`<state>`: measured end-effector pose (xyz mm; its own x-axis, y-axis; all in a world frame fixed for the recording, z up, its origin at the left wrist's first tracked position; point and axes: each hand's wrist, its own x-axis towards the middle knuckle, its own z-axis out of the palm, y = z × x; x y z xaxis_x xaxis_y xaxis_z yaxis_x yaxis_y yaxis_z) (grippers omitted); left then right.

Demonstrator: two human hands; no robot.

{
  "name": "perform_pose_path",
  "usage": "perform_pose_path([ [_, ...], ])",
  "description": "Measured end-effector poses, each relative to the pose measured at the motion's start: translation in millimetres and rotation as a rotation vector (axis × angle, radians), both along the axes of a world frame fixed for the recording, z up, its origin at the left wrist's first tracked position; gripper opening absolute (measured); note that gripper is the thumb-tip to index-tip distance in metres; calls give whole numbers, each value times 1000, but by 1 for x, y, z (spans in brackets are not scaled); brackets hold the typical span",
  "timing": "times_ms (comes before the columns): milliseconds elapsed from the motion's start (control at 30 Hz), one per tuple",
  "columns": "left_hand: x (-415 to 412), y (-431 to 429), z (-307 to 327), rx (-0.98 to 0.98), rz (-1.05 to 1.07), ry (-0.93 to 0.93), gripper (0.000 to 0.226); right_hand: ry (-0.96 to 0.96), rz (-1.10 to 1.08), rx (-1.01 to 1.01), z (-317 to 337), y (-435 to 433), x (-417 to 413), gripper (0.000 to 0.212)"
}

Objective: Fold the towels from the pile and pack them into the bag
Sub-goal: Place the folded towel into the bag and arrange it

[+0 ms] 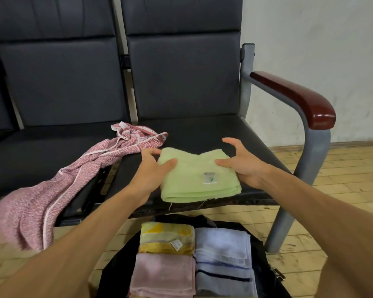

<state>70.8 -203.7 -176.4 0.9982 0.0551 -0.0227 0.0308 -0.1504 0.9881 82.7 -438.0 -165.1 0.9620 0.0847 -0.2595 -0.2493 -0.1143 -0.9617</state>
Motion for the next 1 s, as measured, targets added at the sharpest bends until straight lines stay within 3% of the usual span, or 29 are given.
perform_pose_path([
  [100, -7, 2, 8, 36, -81, -126, 34, -72, 61, -31, 4, -1, -3, 32],
  [200, -10, 8, 14, 88, -155, -109, 25, -156, 82, -71, 7, -4, -3, 44],
  [333, -10, 12, 12, 283, -219, -105, 58, -245, 115, -298, 8, -9, -2, 67],
  [433, -7, 12, 2, 559, -207, -113, 72, -348, 124, -569, 8, -8, -2, 62],
  [567, -5, 14, -3, 770, -156, -201, 50, -516, 139, -797, 10, -6, -4, 41],
  [700, -6, 16, -1, 839, -100, -290, 29, -585, 146, -950, 11, -1, -2, 32],
  [767, -5, 18, 3, 835, -83, -319, 28, -539, 203, -913, 14, -2, -2, 29],
  [867, -7, 17, 14, 755, -111, -224, 29, -345, 236, -602, 18, -7, -11, 28],
  [1000, -22, 11, 23, 317, -123, -62, 22, -271, 154, -289, 25, -10, -21, 30],
])
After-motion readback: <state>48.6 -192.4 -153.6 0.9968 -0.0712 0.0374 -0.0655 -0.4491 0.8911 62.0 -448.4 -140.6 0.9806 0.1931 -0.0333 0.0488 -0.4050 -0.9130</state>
